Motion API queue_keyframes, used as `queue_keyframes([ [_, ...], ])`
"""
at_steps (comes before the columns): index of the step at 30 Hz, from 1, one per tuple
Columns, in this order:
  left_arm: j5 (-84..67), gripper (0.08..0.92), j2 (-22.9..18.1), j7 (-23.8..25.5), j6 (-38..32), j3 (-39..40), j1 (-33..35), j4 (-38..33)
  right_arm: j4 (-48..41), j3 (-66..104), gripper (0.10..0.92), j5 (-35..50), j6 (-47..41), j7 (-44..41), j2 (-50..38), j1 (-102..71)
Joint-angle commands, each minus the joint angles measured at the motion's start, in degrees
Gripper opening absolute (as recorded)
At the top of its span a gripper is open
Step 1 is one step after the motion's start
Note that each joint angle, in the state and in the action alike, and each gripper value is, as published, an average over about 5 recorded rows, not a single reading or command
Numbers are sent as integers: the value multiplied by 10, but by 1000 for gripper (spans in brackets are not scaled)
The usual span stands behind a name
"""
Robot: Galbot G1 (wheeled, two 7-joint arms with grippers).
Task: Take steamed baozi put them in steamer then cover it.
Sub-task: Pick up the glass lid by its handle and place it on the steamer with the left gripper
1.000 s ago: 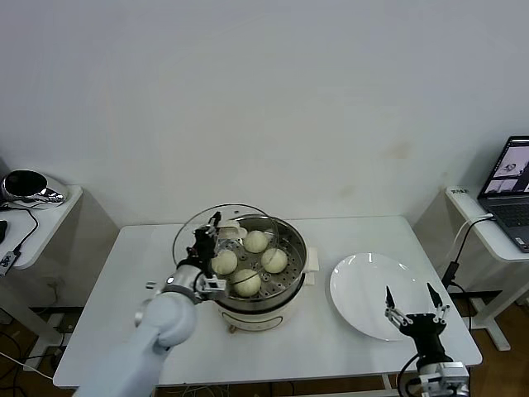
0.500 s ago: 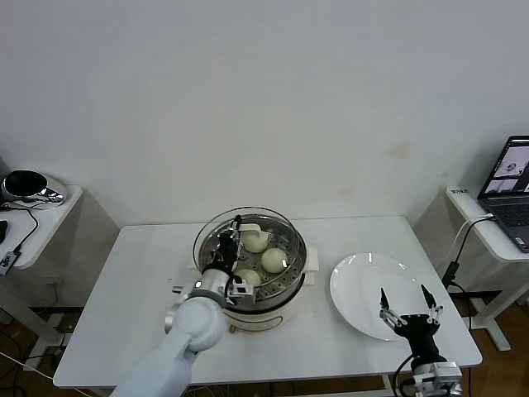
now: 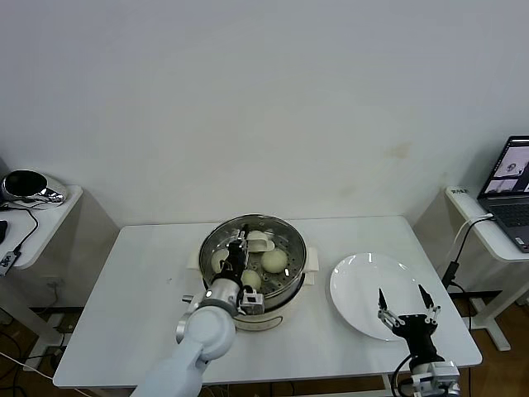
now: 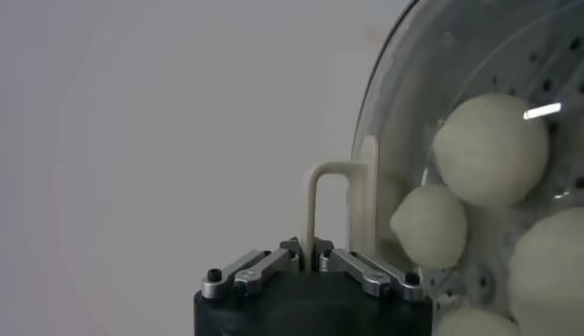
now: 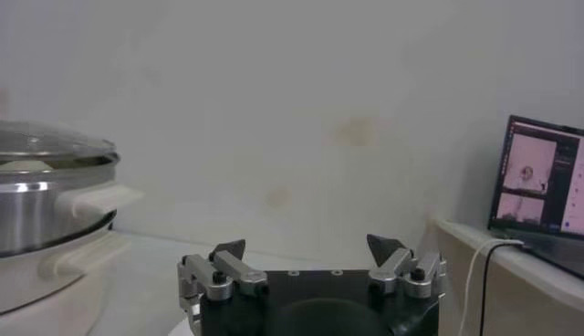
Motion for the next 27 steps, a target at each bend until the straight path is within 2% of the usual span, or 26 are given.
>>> queue_keyframes([
  [1, 11, 150, -9, -1, 0, 3, 2, 5, -1, -1, 823, 0, 0, 0, 0, 1],
  [21, 11, 150, -11, -12, -21, 1, 6, 10, -1, -3, 823, 0, 1, -2, 0, 0],
  [24, 3, 176, -10, -18, -22, -3, 17, -1, -1, -3, 823, 0, 1, -2, -1, 0],
  [27, -7, 249, -6, -23, -23, -12, 37, -24, 0, -4, 823, 0, 1, -2, -2, 0],
])
